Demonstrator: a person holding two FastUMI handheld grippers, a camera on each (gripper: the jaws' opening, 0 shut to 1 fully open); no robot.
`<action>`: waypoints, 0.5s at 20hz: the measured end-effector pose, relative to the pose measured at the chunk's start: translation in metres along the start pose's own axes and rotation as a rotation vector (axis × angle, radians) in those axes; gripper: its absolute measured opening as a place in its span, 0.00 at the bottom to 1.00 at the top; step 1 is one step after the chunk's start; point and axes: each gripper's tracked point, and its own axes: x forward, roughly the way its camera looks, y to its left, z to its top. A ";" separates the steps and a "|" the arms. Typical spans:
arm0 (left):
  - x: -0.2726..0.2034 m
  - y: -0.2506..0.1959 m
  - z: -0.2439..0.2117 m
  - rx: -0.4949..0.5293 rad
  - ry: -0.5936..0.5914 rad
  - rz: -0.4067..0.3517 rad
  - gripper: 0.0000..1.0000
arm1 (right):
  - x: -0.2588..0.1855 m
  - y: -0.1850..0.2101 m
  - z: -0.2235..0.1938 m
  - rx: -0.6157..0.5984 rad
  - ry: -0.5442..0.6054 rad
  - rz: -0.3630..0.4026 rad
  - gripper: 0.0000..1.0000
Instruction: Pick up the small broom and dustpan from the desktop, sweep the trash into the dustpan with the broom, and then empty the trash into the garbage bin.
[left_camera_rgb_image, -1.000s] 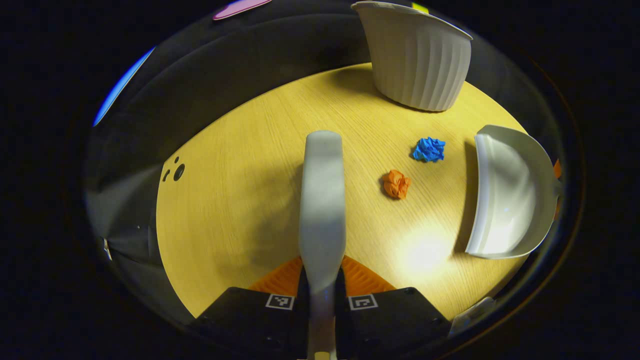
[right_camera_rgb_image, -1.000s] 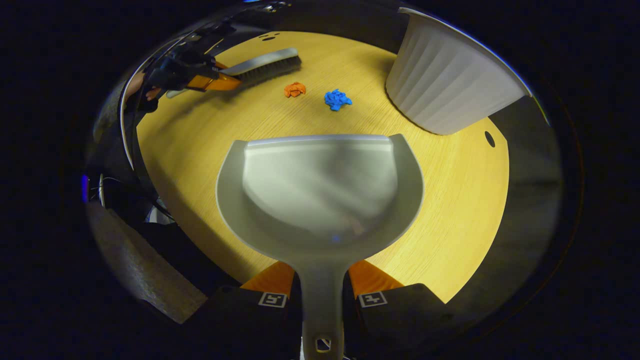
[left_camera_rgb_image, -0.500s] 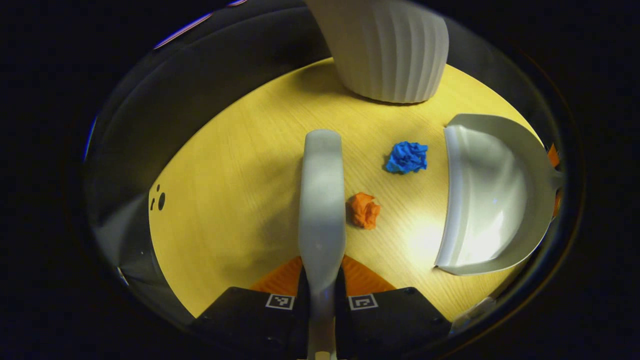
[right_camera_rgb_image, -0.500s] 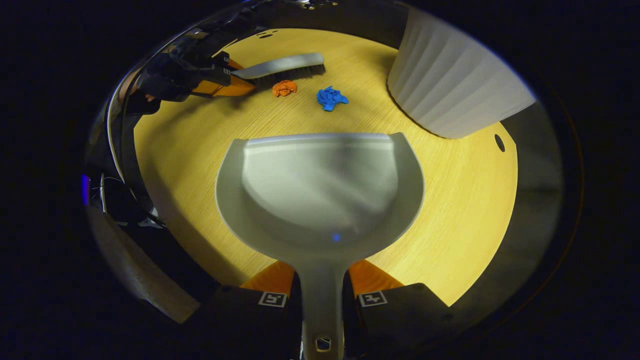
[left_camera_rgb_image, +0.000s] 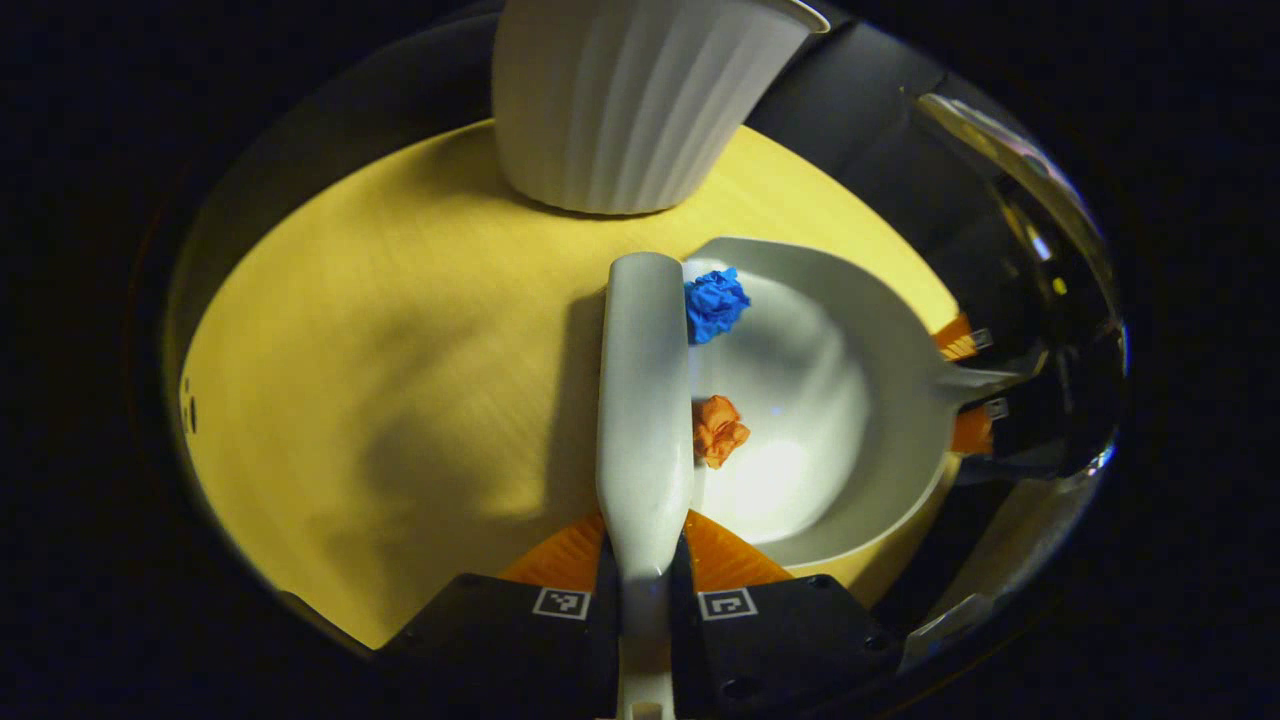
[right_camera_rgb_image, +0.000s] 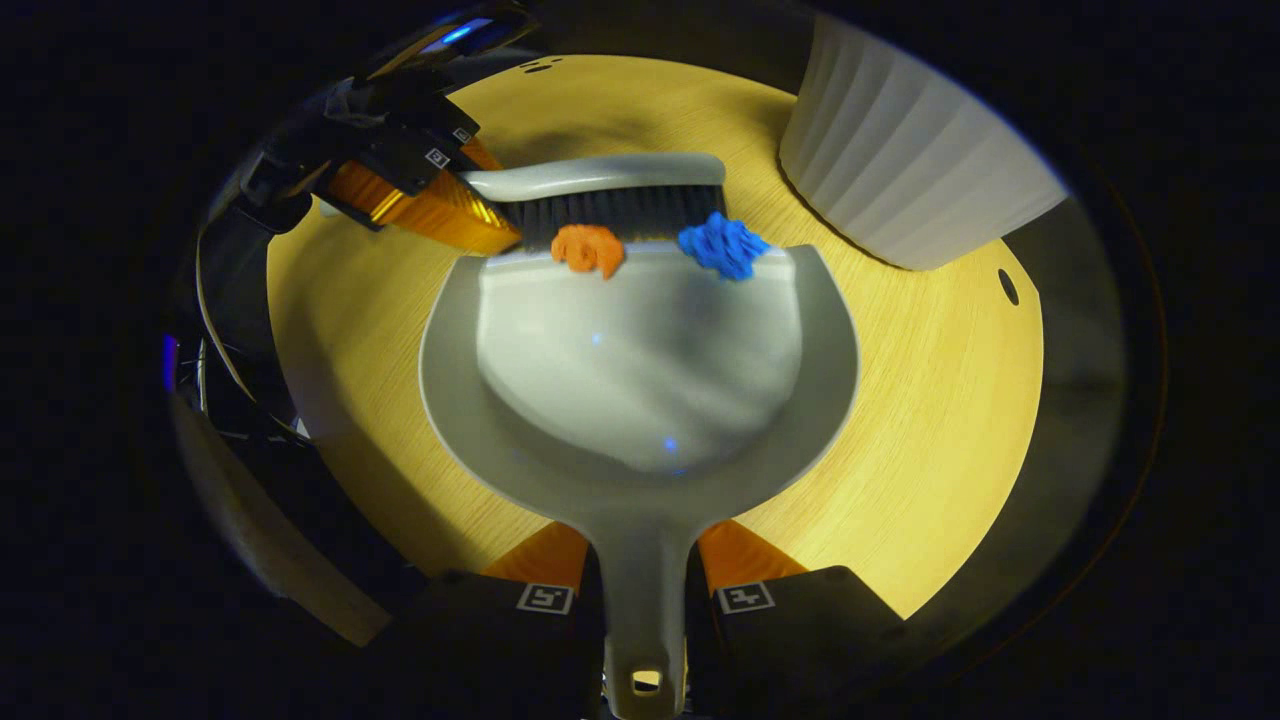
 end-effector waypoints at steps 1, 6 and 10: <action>-0.004 -0.005 -0.003 0.014 0.007 -0.019 0.25 | 0.003 0.000 -0.002 0.003 -0.014 -0.002 0.37; -0.037 -0.027 -0.013 0.009 -0.051 0.051 0.25 | 0.006 0.003 0.010 0.044 -0.186 -0.018 0.37; -0.072 -0.019 -0.031 -0.053 -0.150 0.166 0.25 | -0.005 0.006 0.013 0.120 -0.250 -0.086 0.34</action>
